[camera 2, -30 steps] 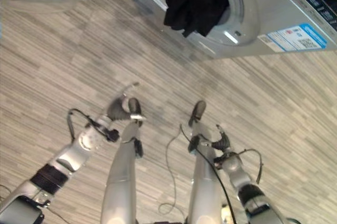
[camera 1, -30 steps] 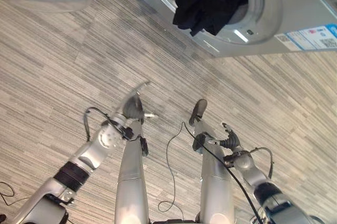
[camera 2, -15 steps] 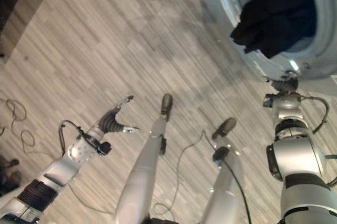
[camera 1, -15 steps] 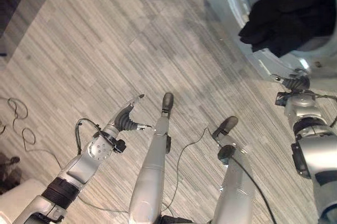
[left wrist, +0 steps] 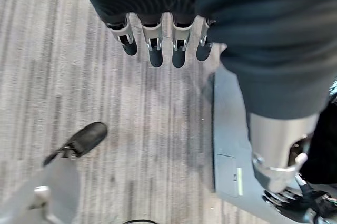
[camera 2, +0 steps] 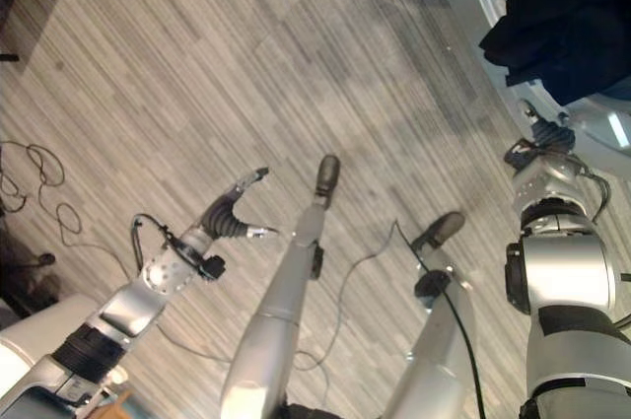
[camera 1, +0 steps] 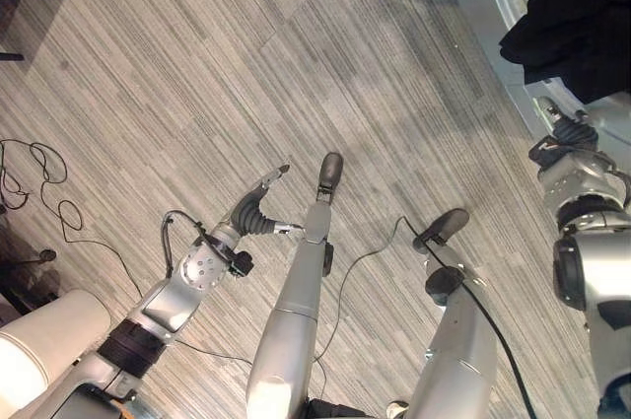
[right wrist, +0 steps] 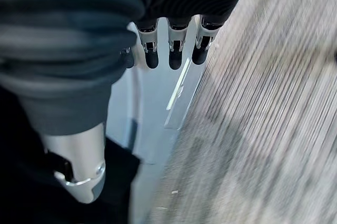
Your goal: Grab the laundry basket,head to the washer,open it,put in the laundry and shut it.
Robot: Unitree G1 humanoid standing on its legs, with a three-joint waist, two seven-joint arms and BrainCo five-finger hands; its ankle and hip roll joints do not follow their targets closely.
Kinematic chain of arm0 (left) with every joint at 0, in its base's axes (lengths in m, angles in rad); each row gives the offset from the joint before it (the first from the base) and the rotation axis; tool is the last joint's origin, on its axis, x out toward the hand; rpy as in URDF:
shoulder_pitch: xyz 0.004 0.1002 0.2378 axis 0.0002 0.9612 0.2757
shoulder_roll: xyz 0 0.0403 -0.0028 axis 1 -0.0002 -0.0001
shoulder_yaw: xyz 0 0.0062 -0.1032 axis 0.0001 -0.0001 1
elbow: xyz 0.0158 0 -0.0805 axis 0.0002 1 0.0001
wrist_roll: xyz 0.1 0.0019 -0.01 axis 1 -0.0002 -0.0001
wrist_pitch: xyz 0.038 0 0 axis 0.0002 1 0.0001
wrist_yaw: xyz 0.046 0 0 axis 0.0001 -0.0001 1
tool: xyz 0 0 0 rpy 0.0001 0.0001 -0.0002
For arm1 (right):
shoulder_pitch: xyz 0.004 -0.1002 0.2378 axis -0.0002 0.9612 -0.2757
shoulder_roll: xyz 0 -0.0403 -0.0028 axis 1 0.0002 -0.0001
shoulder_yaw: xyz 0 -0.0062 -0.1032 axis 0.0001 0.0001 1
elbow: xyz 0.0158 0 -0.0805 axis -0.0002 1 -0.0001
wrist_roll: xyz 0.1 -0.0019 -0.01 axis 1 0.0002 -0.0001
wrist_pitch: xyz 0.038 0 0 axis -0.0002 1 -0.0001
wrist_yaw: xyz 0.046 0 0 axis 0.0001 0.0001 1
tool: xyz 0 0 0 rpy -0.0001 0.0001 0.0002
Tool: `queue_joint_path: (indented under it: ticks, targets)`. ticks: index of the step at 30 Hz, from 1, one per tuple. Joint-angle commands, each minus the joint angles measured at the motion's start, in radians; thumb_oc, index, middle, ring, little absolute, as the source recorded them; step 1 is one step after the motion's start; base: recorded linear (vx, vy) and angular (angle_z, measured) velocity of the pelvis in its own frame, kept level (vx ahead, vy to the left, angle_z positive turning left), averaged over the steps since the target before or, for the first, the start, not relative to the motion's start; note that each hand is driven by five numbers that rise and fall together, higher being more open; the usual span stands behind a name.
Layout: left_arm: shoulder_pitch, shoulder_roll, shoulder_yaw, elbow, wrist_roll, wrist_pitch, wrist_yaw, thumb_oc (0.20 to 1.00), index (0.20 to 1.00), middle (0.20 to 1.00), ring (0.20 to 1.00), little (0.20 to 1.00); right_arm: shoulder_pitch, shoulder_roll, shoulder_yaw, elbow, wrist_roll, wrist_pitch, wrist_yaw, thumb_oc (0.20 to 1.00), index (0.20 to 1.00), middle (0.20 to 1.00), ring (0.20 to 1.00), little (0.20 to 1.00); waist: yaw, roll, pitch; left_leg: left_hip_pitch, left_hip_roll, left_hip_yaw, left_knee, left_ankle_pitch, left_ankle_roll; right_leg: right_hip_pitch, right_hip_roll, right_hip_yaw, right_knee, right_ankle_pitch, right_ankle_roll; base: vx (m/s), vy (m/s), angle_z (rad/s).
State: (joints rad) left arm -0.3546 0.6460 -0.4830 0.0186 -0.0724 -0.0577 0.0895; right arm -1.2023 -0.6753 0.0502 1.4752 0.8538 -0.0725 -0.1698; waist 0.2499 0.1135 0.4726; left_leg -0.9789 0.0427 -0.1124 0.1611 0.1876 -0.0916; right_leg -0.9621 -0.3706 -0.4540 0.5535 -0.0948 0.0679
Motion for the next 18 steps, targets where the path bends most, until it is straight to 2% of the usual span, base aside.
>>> queue_joint_path:
  ticks: [1, 7, 15, 16, 18]
  targets:
    - [0.018, -0.052, -0.04, -0.036, -0.04, -0.041, -0.011, 1.0, 1.0, 1.0, 1.0, 1.0, 0.004, -0.088, 0.056, -0.006, 0.1, -0.039, 0.01, 1.0, 1.0, 1.0, 1.0, 1.0, 0.029, 0.057, -0.031, -0.045, -0.013, 0.052, 0.032, -0.118, 0.015, 0.019, 0.045, 0.048, -0.094, -0.02, 0.069, 0.01, 0.046, 0.02]
    - [0.003, -0.06, -0.066, -0.04, -0.063, -0.042, -0.015, 1.0, 1.0, 1.0, 1.0, 1.0, -0.064, -0.087, 0.081, -0.013, 0.158, -0.048, 0.021, 1.0, 1.0, 1.0, 1.0, 1.0, 0.045, 0.059, -0.031, -0.062, -0.017, 0.046, 0.048, -0.128, 0.016, 0.008, 0.037, 0.044, -0.077, -0.028, 0.073, 0.01, 0.023, 0.08]
    - [-0.048, -0.084, -0.117, -0.026, -0.08, -0.039, -0.006, 1.0, 1.0, 1.0, 1.0, 1.0, -0.141, -0.023, 0.1, 0.012, 0.217, -0.049, 0.014, 1.0, 1.0, 1.0, 1.0, 1.0, 0.057, 0.052, -0.034, -0.092, -0.024, 0.035, 0.092, -0.147, 0.019, 0.0, 0.027, 0.03, -0.042, -0.046, 0.073, 0.01, 0.008, 0.03]
    - [-0.054, -0.086, -0.119, -0.027, -0.086, -0.04, -0.002, 1.0, 1.0, 1.0, 1.0, 1.0, -0.154, -0.029, 0.105, 0.011, 0.224, -0.052, 0.01, 0.843, 0.843, 0.843, 0.843, 0.843, 0.057, 0.054, -0.033, -0.093, -0.024, 0.033, 0.091, -0.147, 0.019, 0.0, 0.025, 0.027, -0.042, -0.048, 0.073, 0.0, 0.0, 0.0]
    - [-0.054, -0.085, -0.116, -0.03, -0.093, -0.04, 0.002, 1.0, 1.0, 1.0, 1.0, 1.0, -0.175, -0.052, 0.111, 0.006, 0.239, -0.063, 0.001, 0.2, 0.2, 0.2, 0.2, 0.2, 0.06, 0.054, -0.034, -0.092, -0.025, 0.034, 0.088, -0.147, 0.016, 0.002, 0.024, 0.025, -0.044, -0.048, 0.073, 0.0, 0.0, 0.0]
